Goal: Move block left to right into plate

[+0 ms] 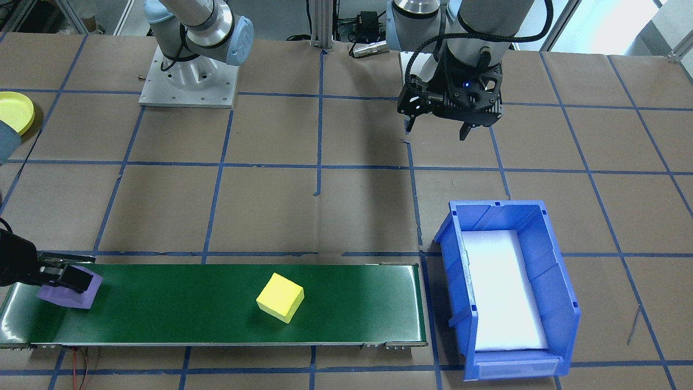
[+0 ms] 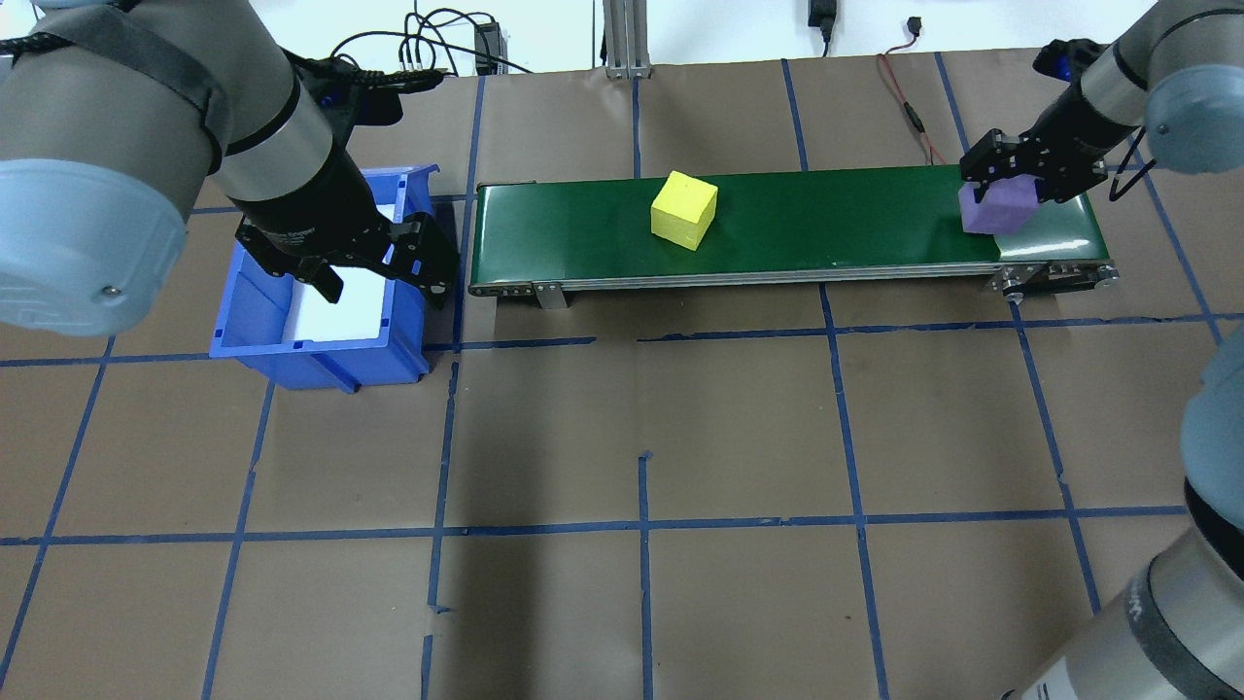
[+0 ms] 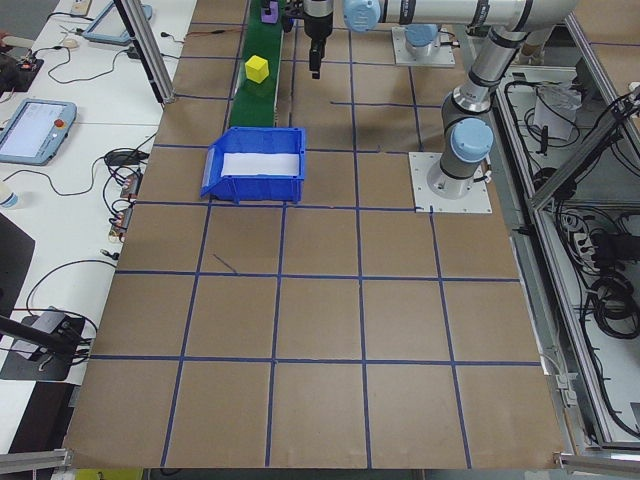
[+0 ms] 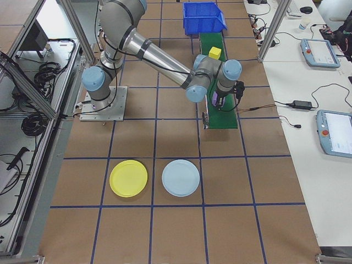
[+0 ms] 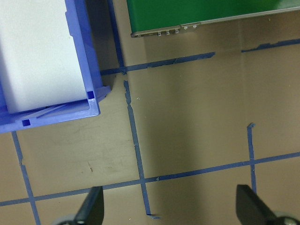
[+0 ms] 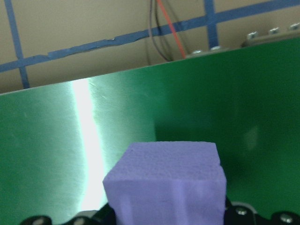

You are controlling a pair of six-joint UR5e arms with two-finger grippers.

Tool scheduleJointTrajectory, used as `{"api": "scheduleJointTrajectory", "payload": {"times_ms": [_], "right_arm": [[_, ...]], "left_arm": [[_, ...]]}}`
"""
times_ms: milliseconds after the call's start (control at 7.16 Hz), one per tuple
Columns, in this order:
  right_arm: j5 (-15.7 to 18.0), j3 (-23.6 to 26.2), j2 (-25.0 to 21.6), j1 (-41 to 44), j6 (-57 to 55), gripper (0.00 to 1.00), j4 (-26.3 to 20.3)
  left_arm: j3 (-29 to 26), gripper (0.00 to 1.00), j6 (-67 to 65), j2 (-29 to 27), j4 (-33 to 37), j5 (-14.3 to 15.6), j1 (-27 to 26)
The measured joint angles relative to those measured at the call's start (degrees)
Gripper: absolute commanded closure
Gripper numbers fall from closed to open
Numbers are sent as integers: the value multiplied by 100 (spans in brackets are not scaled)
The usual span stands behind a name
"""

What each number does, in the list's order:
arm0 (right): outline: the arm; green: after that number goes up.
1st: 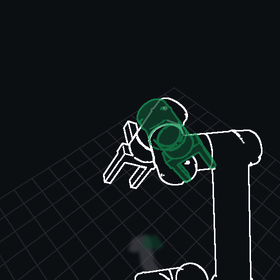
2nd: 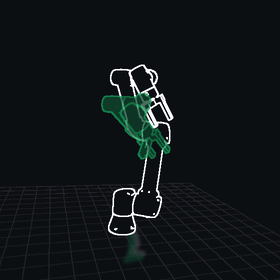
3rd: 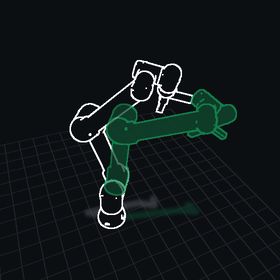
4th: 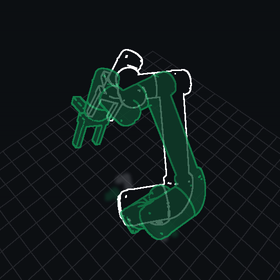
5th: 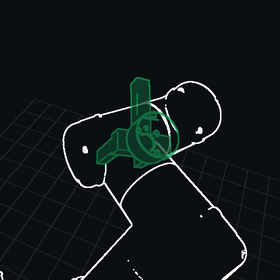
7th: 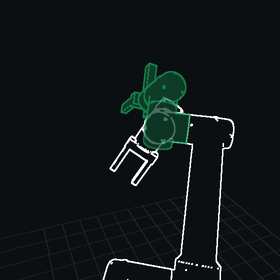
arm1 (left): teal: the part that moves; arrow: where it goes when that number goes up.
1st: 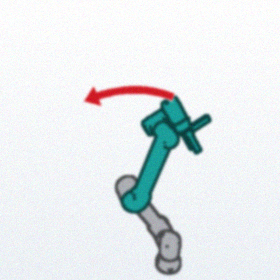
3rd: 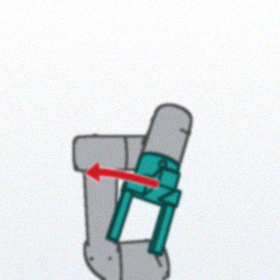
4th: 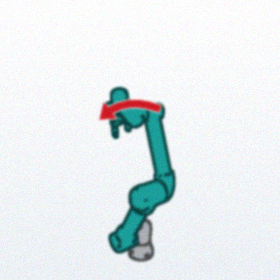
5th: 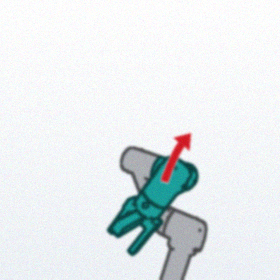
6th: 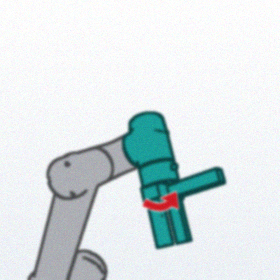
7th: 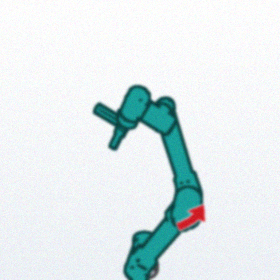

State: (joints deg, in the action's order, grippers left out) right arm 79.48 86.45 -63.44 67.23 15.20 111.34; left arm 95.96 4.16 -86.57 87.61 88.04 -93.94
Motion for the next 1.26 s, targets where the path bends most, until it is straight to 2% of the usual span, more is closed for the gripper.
{"api": "scheduleJointTrajectory", "payload": {"times_ms": [140, 419, 698, 978, 1117, 1257], "right_arm": [[349, -60, -147, -217, 518, 56, -12], [584, -52, -243, -1003, 2037, 56, -14], [608, 151, -198, -2016, 3639, 56, 11], [521, 303, -6, -2928, 4682, 48, 138], [405, 309, 206, -3238, 5045, 40, 394], [304, 313, 383, -3421, 5249, 0, 601]], "left_arm": [[-64, 0, 6, 30, -43, 12, 30], [-99, 0, 18, 40, -143, -24, 252], [-66, 0, 16, 22, -167, -39, 411], [-160, 0, 13, 50, -177, -50, 430], [-260, 0, 17, 77, -181, -63, 433], [-336, 0, 21, 87, -182, -68, 433]]}}
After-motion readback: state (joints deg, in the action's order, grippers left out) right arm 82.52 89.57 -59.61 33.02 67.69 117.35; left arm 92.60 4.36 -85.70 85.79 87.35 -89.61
